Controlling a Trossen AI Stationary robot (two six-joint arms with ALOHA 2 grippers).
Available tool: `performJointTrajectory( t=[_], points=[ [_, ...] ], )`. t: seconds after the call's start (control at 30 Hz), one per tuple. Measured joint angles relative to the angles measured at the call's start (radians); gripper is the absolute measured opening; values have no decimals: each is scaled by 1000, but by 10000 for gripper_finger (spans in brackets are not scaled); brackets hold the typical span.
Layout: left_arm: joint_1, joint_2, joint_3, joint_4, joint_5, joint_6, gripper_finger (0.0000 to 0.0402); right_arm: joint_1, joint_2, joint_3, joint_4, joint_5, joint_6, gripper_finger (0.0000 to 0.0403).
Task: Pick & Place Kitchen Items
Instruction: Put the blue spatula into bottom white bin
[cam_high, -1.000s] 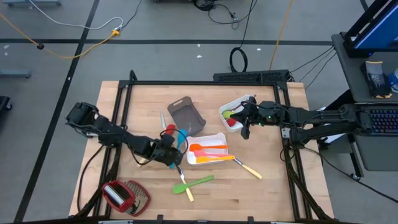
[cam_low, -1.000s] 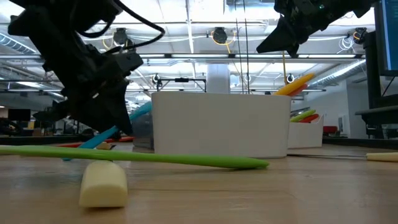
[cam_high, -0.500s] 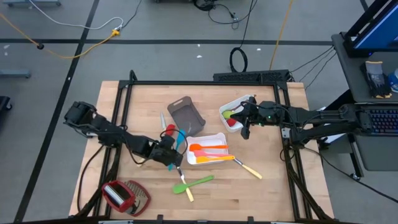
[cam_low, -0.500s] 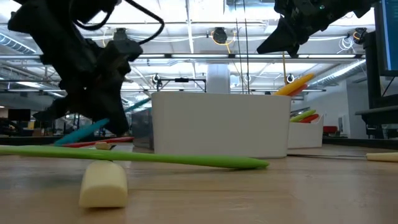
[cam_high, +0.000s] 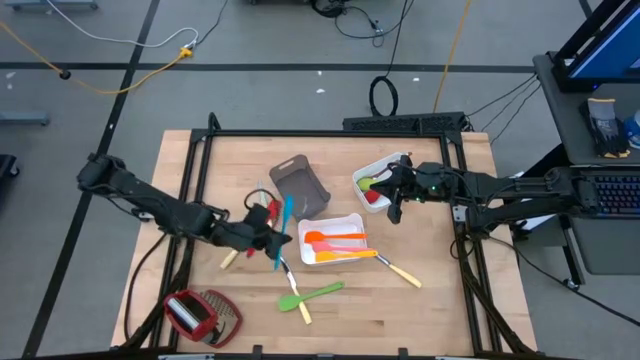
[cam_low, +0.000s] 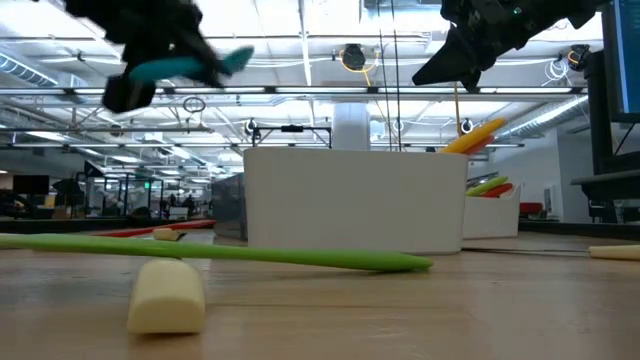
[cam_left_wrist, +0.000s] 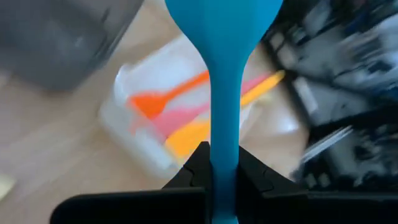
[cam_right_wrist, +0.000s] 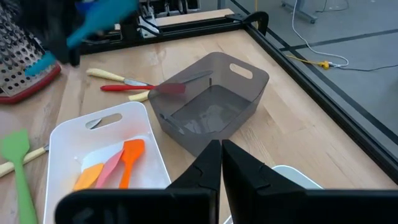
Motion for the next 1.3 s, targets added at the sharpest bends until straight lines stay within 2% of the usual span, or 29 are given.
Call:
performJointTrajectory(
  t=[0.1,0.23,0.33,0.47,0.57,0.73,0.93,1.07,1.2,1.3],
  points=[
    [12,-30,0,98,-69,74,20,0,0,0,1,-1,0,8],
    [42,-34,0,231,-105,165,20,2,0,0,32,-26,7,8],
    [78,-18,0,337,-108,215,20,2,7,0,115,-94,45,8],
    [123,18,0,488,-108,269,20,2,43,0,257,-257,82,8],
    [150,60,1,567,-102,286,20,9,90,0,343,-317,123,9],
    [184,140,0,732,-91,308,20,36,174,0,445,-319,123,23],
    [207,223,17,889,-138,363,20,49,248,0,536,-315,124,80],
    [225,271,83,891,-162,466,20,49,281,0,579,-303,123,126],
    [239,318,168,878,-182,611,20,53,296,-1,579,-239,112,168],
    [246,340,228,803,-192,680,20,56,295,-1,575,-167,85,193]
  ],
)
